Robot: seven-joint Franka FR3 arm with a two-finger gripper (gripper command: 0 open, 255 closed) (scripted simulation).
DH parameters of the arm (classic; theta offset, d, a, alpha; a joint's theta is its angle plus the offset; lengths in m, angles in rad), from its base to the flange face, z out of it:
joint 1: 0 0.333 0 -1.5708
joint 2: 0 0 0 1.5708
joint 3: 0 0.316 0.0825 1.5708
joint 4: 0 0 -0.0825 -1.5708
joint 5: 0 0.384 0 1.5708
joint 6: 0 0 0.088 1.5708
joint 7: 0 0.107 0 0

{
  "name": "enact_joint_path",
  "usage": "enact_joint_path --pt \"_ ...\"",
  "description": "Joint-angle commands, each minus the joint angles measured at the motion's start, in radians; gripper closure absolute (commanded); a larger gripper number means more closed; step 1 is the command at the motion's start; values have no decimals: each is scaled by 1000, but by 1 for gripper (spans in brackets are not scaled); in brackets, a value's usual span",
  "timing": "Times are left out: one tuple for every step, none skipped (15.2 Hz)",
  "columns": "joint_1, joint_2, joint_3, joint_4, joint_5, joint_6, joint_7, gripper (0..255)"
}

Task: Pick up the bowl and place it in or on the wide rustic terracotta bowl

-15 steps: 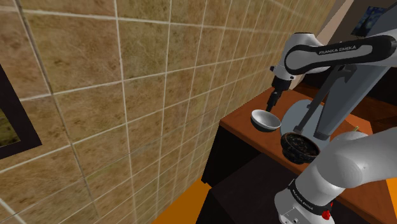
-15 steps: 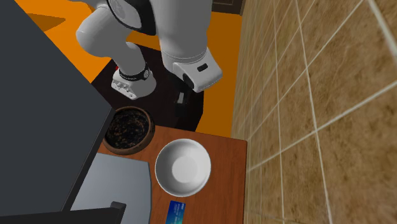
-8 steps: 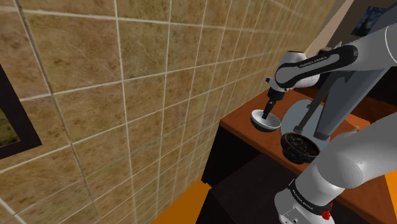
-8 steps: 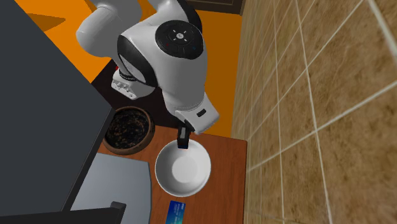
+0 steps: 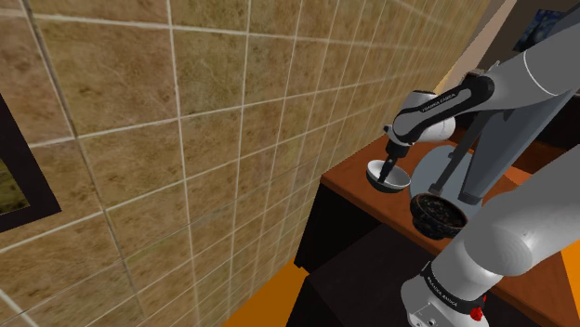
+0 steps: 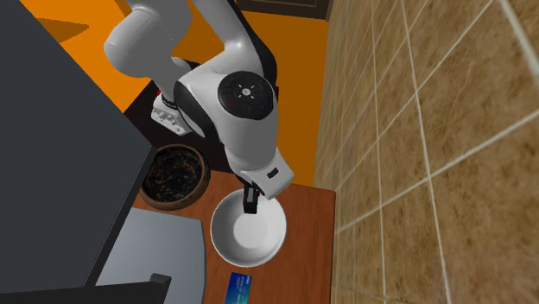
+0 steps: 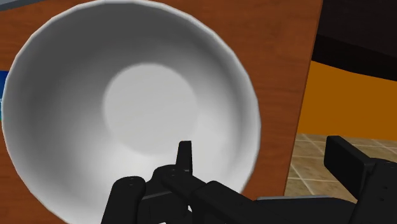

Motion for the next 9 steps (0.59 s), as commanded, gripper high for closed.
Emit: enact_joint_path --pt "4 21 -5 -8 9 29 -7 0" --pt "4 21 -5 -8 9 29 -7 0" --pt "4 21 -5 -8 9 29 -7 0" --pt "4 21 -5 -8 9 29 -7 0" --pt "4 21 -5 -8 9 29 -7 0" --pt "4 21 -5 -8 9 29 -7 0" --pt "4 21 -5 -8 9 29 -7 0" --pt "4 21 -5 -8 9 29 -7 0" --pt "4 21 -5 -8 9 29 -7 255"
